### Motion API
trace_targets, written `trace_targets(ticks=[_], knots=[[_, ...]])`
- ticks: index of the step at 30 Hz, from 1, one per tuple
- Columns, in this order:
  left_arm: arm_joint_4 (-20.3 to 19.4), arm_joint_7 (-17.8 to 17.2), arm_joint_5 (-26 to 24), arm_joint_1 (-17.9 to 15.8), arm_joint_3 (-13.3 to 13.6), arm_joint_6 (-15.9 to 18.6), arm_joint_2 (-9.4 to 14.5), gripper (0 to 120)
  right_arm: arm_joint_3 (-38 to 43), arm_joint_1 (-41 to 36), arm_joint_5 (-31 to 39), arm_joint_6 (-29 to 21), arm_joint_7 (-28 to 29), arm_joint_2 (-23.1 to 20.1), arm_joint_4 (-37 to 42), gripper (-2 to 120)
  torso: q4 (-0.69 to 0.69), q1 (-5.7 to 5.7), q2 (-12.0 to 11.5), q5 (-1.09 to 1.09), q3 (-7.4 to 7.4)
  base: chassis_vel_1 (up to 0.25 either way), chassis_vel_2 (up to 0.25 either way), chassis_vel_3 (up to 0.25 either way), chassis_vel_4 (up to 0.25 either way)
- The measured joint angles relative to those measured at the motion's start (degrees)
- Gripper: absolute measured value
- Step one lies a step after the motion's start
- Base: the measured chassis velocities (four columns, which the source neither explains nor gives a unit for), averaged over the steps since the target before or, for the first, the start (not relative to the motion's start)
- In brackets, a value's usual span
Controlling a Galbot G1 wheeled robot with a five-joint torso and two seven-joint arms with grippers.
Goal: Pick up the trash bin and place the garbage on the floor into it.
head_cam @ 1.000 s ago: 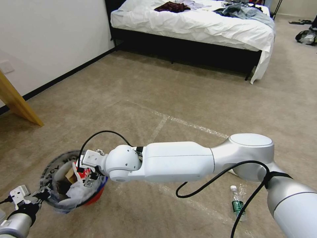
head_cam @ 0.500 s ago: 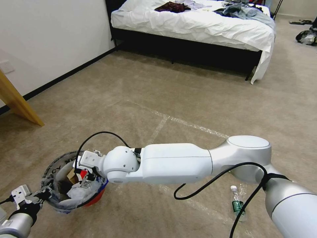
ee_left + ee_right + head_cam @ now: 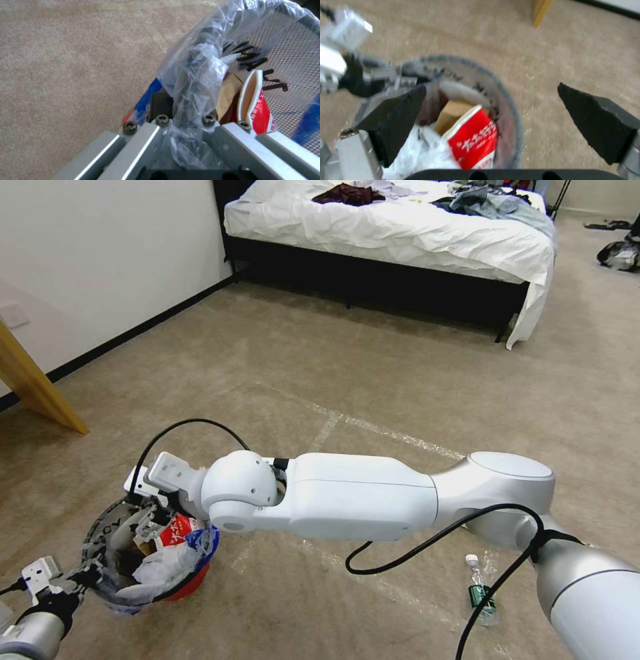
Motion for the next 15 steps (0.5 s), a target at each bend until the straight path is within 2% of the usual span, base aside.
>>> trace_targets(ticks=[6, 13, 15], knots=[[-0.02, 0.00, -0.17, -0.02, -0.18, 0.00, 0.06, 1, 6.07, -0.56, -0.38, 1.08, 0.01, -2.50, 2.49, 100, 0.00, 0.00, 0.00, 0.00, 0.00, 0.000, 0.000, 0.000, 0.000], [-0.50, -0.02, -0.53, 0.04, -0.42, 0.00, 0.20, 1, 14.99, -3.62, -2.18, 4.67, -0.24, -8.37, 6.38, 96, -0.01, 0.00, 0.00, 0.01, 0.00, 0.000, 0.000, 0.000, 0.000], [-0.71, -0.04, -0.76, 0.15, -0.60, 0.00, 0.31, 1, 20.86, -6.43, -2.48, 6.17, -0.38, -12.15, 8.46, 92, 0.00, 0.00, 0.00, 0.02, 0.00, 0.000, 0.000, 0.000, 0.000]])
